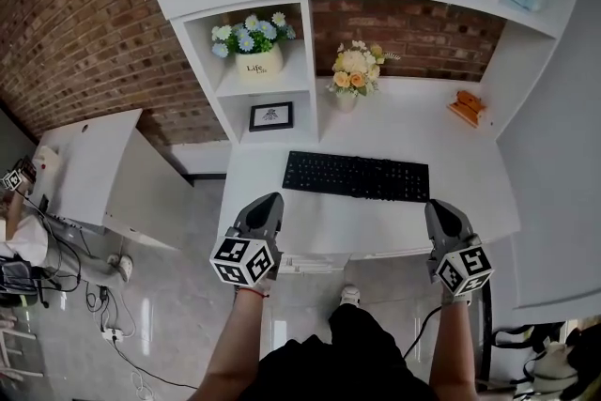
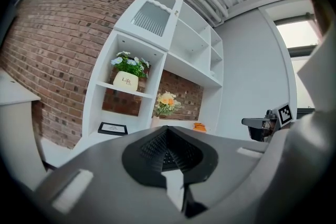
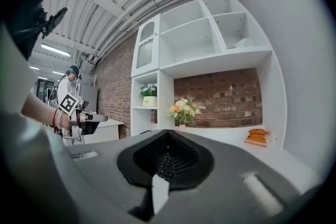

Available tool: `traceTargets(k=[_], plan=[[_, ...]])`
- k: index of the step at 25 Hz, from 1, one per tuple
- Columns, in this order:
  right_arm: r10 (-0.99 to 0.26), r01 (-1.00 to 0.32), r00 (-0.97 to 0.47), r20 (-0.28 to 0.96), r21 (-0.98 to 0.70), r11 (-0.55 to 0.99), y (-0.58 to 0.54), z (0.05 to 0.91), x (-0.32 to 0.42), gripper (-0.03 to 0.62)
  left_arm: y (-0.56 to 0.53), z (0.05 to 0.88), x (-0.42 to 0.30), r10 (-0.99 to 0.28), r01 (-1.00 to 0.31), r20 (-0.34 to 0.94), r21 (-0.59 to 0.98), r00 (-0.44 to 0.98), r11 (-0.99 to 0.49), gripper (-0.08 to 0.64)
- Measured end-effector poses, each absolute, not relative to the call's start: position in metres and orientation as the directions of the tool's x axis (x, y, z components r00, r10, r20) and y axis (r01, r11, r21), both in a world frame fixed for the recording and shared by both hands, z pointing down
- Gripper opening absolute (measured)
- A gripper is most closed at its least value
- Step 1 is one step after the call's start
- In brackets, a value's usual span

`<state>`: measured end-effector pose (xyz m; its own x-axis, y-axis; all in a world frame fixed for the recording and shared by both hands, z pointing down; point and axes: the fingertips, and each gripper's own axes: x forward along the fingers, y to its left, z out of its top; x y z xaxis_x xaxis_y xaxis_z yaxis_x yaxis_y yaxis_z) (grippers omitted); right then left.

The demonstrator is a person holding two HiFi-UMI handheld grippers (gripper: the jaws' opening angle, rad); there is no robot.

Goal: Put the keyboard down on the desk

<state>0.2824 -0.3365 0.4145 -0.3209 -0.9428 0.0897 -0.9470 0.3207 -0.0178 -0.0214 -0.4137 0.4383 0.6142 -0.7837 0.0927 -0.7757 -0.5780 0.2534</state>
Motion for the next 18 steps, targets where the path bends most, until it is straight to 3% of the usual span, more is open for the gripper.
traceTargets(k=[18], plan=[[-0.955, -0.956, -0.294, 0.037, 0.005, 0.295, -0.271, 0.391, 0.246, -0.002, -0.354, 0.424, -0.063, -0.787, -0.769, 0.054, 0.266, 0.614, -0.581, 0.002]])
